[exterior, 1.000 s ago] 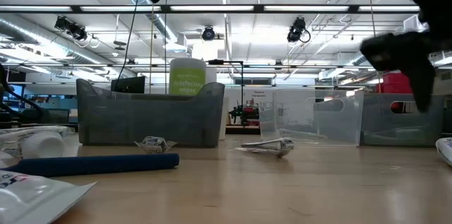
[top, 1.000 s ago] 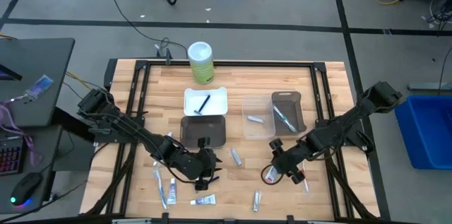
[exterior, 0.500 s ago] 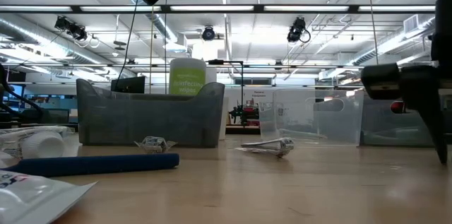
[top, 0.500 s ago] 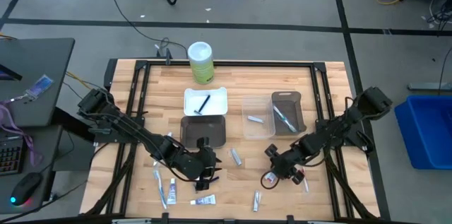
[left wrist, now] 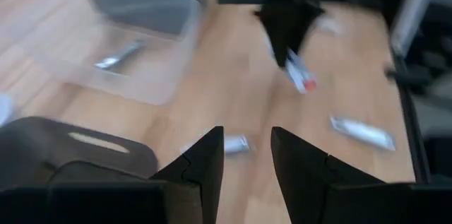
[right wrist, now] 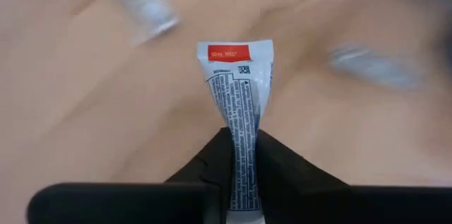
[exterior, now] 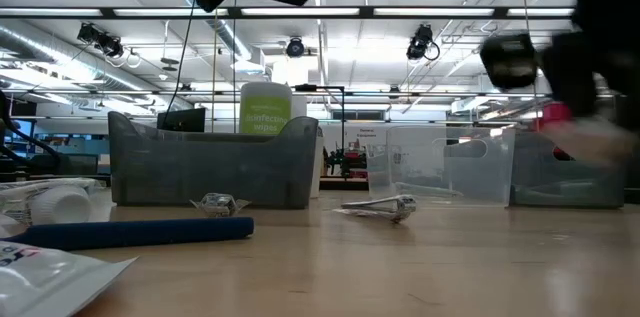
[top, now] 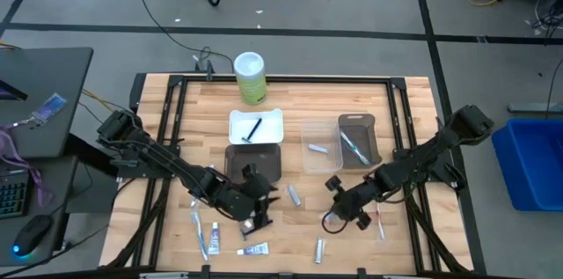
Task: Pick & Place Travel size toiletries
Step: Put the white toothpaste into the left black bin
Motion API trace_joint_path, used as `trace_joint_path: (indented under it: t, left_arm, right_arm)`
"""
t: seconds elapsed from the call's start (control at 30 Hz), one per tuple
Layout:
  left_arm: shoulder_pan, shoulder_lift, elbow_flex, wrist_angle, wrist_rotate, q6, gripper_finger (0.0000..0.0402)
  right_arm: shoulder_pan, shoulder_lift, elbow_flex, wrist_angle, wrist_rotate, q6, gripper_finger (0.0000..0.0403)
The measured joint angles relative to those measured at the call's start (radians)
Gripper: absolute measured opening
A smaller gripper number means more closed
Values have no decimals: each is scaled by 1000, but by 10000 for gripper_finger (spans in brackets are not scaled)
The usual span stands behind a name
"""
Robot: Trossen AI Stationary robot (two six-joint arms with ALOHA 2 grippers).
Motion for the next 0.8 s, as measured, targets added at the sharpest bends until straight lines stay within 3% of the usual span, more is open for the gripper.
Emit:
trace_joint_path:
  t: [0.17, 0.27, 0.8]
  left_arm:
    - [70, 0, 0, 35, -8, -216, 126]
    - [106, 0, 0, 46, 31, -267, 126]
    - [211, -1, 0, 104, 31, -278, 126]
  right_arm:
    - [-29, -46, 27, 125, 375, -89, 55]
    - [-62, -52, 26, 224, 501, -168, 56]
    - [-225, -52, 25, 343, 507, -247, 59]
